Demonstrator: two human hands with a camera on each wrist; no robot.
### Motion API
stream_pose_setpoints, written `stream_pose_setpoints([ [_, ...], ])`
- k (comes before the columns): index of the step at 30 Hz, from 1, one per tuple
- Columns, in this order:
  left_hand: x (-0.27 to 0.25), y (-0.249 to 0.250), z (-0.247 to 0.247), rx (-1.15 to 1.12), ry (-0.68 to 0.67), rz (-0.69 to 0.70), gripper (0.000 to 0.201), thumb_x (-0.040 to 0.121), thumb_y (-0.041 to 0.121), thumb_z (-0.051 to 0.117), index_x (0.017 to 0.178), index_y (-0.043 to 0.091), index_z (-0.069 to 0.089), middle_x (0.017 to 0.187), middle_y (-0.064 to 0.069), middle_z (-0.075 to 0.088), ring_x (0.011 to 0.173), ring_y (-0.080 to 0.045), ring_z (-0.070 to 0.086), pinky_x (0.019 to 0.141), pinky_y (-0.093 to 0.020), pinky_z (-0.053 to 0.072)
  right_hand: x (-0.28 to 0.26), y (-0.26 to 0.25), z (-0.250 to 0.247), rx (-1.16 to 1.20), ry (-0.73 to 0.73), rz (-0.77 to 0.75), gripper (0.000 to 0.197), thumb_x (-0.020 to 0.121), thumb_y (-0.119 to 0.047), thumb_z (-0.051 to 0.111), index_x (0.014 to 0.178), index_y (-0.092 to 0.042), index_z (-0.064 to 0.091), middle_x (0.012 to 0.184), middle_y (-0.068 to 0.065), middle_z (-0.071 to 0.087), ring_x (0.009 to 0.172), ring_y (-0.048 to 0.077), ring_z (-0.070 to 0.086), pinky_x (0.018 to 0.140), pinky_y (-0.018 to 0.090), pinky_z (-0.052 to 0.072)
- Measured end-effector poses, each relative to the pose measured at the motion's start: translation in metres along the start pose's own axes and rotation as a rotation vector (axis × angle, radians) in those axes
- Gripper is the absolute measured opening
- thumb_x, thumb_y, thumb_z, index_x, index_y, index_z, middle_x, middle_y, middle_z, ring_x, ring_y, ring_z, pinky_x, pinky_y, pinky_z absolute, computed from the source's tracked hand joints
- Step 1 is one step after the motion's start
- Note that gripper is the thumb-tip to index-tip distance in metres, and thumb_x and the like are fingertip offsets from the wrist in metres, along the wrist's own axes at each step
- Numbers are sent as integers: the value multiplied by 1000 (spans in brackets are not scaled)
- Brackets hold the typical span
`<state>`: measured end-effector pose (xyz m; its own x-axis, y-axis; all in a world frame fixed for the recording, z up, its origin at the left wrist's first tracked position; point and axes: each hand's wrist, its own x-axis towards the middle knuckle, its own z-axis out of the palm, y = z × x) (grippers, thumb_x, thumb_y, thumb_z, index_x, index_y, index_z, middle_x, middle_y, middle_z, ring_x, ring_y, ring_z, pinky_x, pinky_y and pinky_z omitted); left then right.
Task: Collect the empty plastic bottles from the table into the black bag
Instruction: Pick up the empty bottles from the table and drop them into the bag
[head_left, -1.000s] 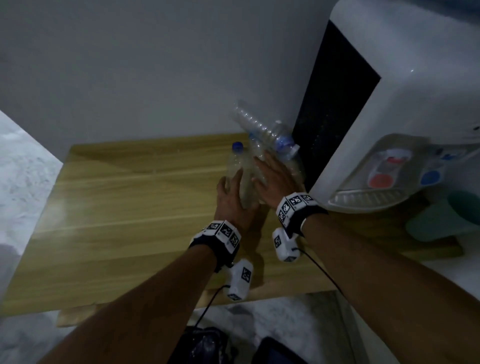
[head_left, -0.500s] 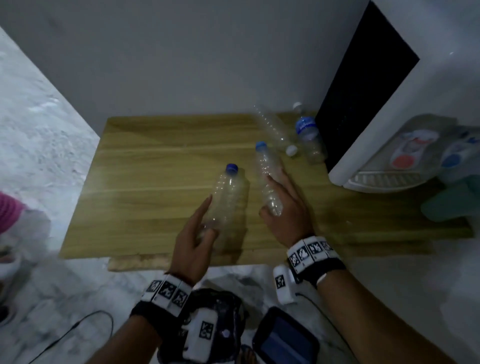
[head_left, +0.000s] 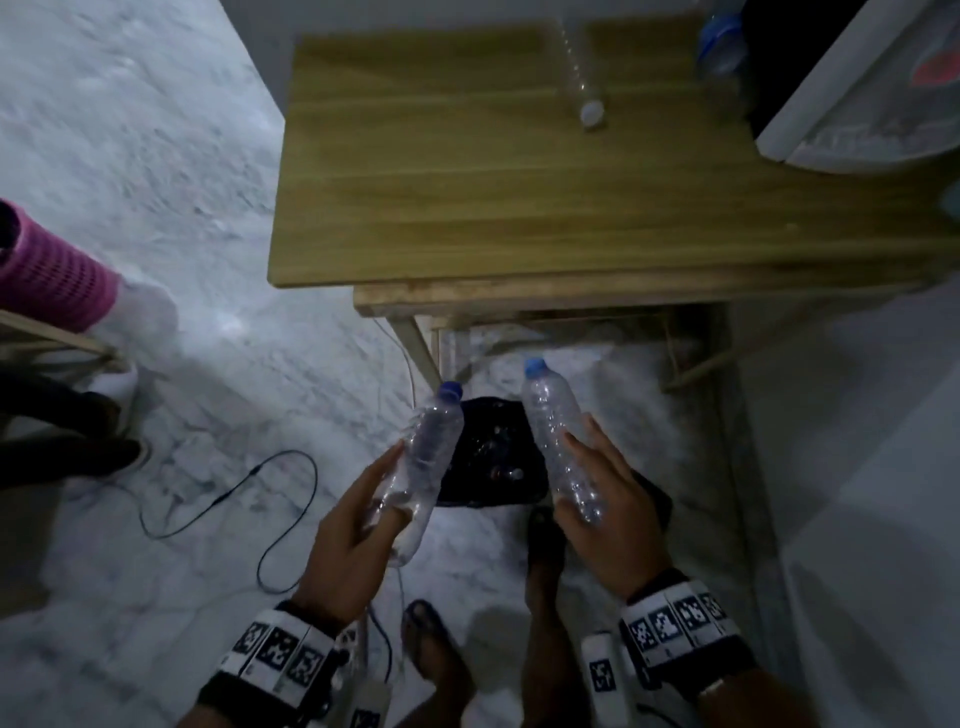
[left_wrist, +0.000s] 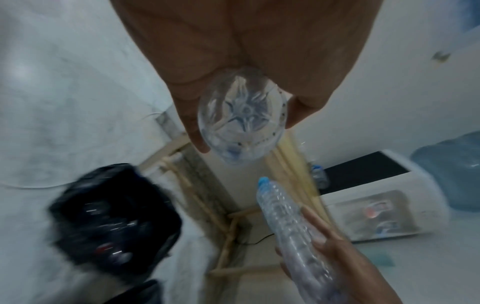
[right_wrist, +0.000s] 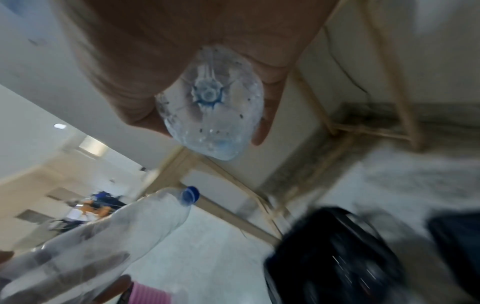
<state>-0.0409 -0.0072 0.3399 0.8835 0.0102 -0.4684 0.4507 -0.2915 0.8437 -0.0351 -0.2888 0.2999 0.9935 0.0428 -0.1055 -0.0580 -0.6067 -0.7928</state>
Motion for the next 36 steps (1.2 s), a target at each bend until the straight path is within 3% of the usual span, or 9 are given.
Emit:
stream_pose_setpoints([
  [5, 6, -79, -4, 188, -2, -180, 70, 73, 51, 56, 141, 40, 53, 132, 6, 63, 123, -12, 60, 100, -32, 49, -37, 47, 76, 37, -154, 307, 59, 80, -23, 64, 138, -25, 52, 156, -3, 36, 142, 14, 37, 113, 26, 33],
  [12, 80, -147, 36, 286, -38, -378, 73, 75, 52, 55, 145, 31, 51, 147, -12, 56, 129, -33, 57, 105, -42, 48, 3, 93, 160, -43, -341, 474, 63, 73, -45, 54, 132, -23, 58, 143, 3, 54, 130, 27, 51, 104, 41, 45],
  [14, 107, -156, 49, 281, -29, -377, 73, 76, 53, 56, 145, 29, 51, 146, -12, 58, 125, -35, 60, 103, -40, 49, 26, 108, 179, -34, -364, 507, 70, 71, -54, 53, 135, -27, 54, 147, 2, 49, 133, 26, 49, 107, 39, 42],
  [17, 149, -169, 66, 299, -7, -358, 59, 92, 37, 63, 148, 22, 48, 145, -12, 58, 127, -33, 58, 92, -27, 43, 68, 123, 204, -1, -372, 556, 66, 83, -40, 64, 144, -21, 45, 155, 8, 39, 141, 27, 38, 113, 33, 32],
  [20, 183, -179, 72, 305, 50, -318, 63, 92, 37, 65, 149, 17, 46, 145, -13, 57, 128, -32, 58, 92, -29, 44, 100, 141, 216, 45, -295, 607, 69, 86, -44, 63, 147, -22, 40, 156, 7, 36, 140, 28, 39, 114, 35, 33],
  [25, 186, -156, 66, 266, 95, -252, 64, 88, 42, 69, 144, 19, 51, 139, -9, 61, 124, -26, 61, 97, -32, 49, 104, 143, 192, 122, -243, 571, 70, 80, -51, 62, 144, -30, 43, 155, 3, 39, 138, 26, 44, 110, 45, 40],
  [30, 161, -96, 60, 182, 75, -83, 49, 90, 34, 69, 136, 23, 59, 131, 0, 66, 120, -14, 62, 93, -20, 49, 94, 104, 135, 142, -170, 405, 63, 83, -47, 59, 143, -32, 44, 155, 1, 39, 140, 22, 41, 109, 47, 42],
  [33, 149, -49, 59, 139, 62, -3, 42, 91, 29, 69, 132, 23, 62, 127, 3, 68, 116, -10, 65, 97, -27, 54, 96, 72, 99, 141, -119, 299, 60, 84, -45, 58, 141, -34, 46, 152, -2, 42, 138, 18, 43, 108, 45, 44],
  [36, 144, -1, 59, 115, 39, 83, 39, 92, 29, 69, 130, 26, 62, 127, 4, 66, 117, -6, 64, 90, -14, 53, 110, 39, 62, 137, -53, 206, 56, 84, -44, 57, 139, -36, 48, 147, -10, 48, 135, 9, 45, 107, 40, 45],
])
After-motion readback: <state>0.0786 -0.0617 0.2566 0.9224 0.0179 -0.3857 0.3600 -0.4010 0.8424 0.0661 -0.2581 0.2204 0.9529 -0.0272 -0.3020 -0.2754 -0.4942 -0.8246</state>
